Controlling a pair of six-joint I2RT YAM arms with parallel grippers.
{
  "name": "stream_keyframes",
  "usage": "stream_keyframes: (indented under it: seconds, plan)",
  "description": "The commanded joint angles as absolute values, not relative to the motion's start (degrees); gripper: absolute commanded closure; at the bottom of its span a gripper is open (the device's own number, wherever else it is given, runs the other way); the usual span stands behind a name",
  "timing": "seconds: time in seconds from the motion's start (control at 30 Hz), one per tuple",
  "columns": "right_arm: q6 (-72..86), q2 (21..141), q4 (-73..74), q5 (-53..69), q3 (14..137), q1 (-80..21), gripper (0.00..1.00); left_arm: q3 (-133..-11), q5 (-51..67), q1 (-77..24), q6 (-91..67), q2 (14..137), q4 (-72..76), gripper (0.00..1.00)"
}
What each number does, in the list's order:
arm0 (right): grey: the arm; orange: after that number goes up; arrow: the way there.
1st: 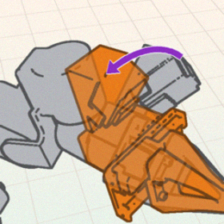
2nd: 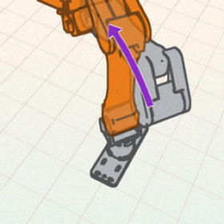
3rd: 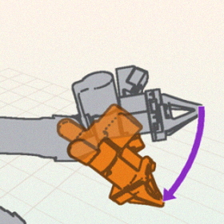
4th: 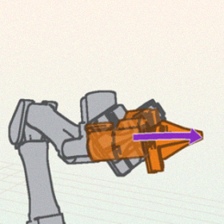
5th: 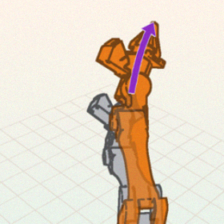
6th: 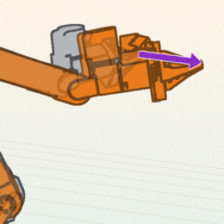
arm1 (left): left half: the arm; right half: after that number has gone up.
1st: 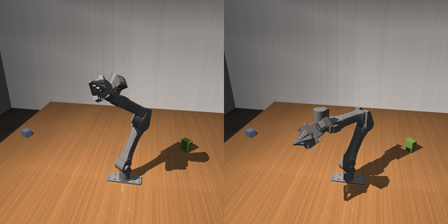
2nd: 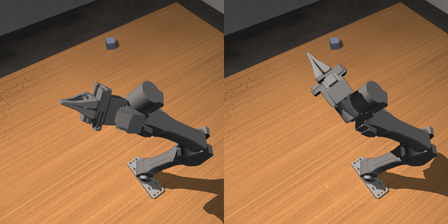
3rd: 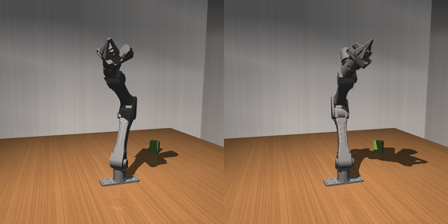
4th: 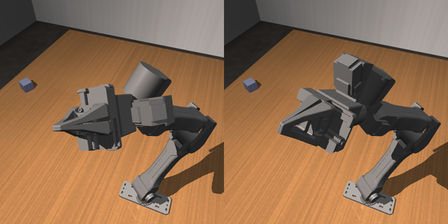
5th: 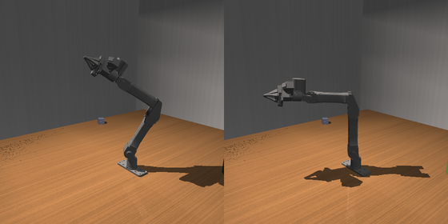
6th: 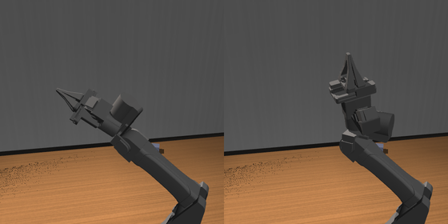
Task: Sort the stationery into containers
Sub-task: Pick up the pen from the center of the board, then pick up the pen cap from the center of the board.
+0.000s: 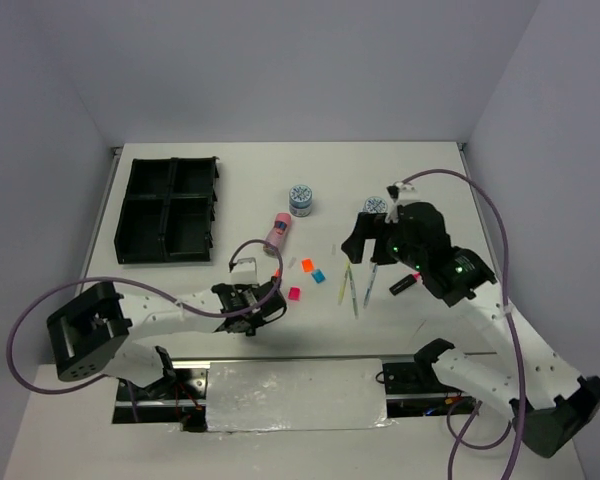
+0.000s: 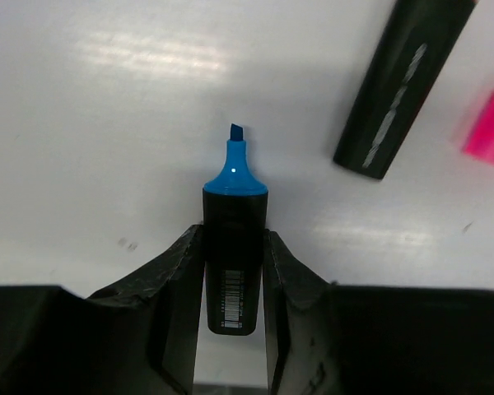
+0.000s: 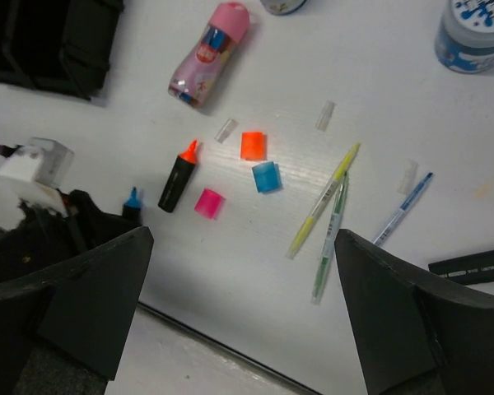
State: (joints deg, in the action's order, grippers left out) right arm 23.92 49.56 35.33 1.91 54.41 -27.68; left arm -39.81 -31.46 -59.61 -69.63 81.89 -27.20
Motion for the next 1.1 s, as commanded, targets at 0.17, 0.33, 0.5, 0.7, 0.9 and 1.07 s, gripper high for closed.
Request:
stream_keyframes:
  seconds: [0.17, 0.33, 0.5, 0.7, 0.9, 1.07]
  plan:
    - [23.6, 68.1, 31.4, -9.9, 56.2, -43.6, 0.09, -43.1, -37.3, -64.7, -70.7, 60.3, -45.5, 1.0]
    - [22.9, 78.4, 27.3, -9.0, 55.5, -45.8, 0.22, -50.5, -35.2, -64.8, -54.3, 50.2, -47.8, 1.0]
    - [23.9, 83.0, 24.6, -8.8, 54.0, -46.0, 0.3, -54.1, -40.5, -64.8, -46.9, 43.6, -52.5, 1.0]
    - [38.9, 82.9, 22.1, -16.1, 51.4, -47.0, 0.14, -50.7, -40.1, -64.8, -41.8, 33.1, -46.0, 1.0]
    - [33.4, 89.8, 23.3, -14.0, 56.1, -46.9, 0.17, -50.4, -39.8, -64.8, -42.0, 30.0, -46.4, 1.0]
    - [32.6, 93.3, 23.5, -16.8, 57.3, -46.4, 0.26, -50.4, -40.4, -64.8, -42.2, 29.6, -46.6, 1.0]
